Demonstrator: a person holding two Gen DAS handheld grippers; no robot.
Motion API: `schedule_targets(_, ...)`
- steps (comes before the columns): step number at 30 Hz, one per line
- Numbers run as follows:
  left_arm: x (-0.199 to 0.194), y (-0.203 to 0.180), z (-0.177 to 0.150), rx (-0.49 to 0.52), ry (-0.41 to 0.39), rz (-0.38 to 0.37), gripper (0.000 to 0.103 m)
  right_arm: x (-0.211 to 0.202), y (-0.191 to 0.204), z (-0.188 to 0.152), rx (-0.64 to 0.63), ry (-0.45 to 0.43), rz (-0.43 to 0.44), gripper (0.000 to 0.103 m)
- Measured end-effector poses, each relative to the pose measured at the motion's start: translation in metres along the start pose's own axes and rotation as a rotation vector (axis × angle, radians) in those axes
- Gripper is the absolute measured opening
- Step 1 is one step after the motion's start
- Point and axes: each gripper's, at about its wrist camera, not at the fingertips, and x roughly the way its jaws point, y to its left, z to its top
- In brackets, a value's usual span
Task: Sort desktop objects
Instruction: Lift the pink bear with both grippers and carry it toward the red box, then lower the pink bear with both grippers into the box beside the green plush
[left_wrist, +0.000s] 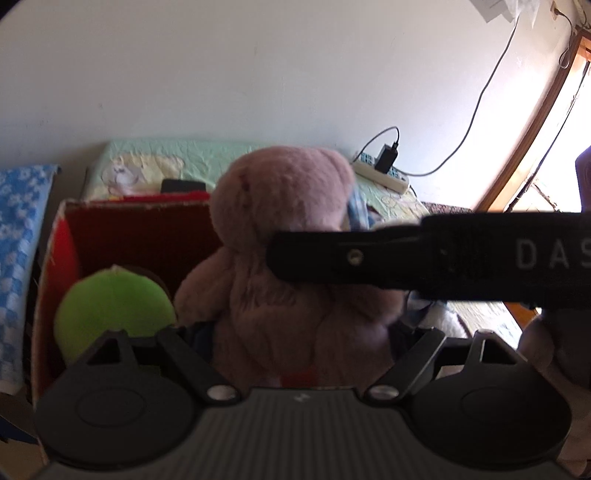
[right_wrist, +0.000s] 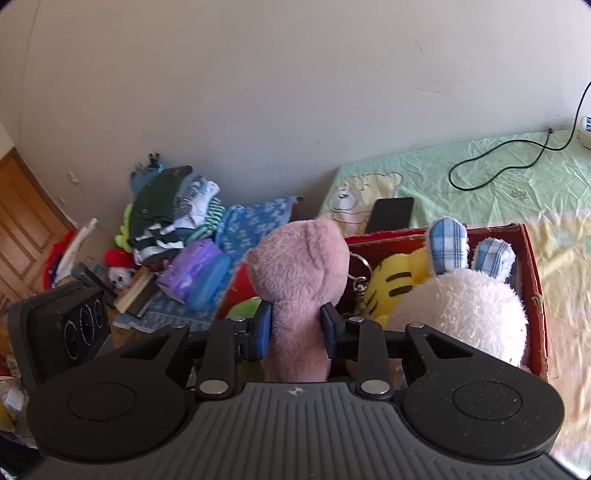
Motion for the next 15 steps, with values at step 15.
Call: schedule_targets(15, -0.013, 0.011, -0.015, -0.010, 0.022, 0.062, 0.074, 0.042, 0.023, 0.005, -0.113, 0.101, -0.149, 0.030)
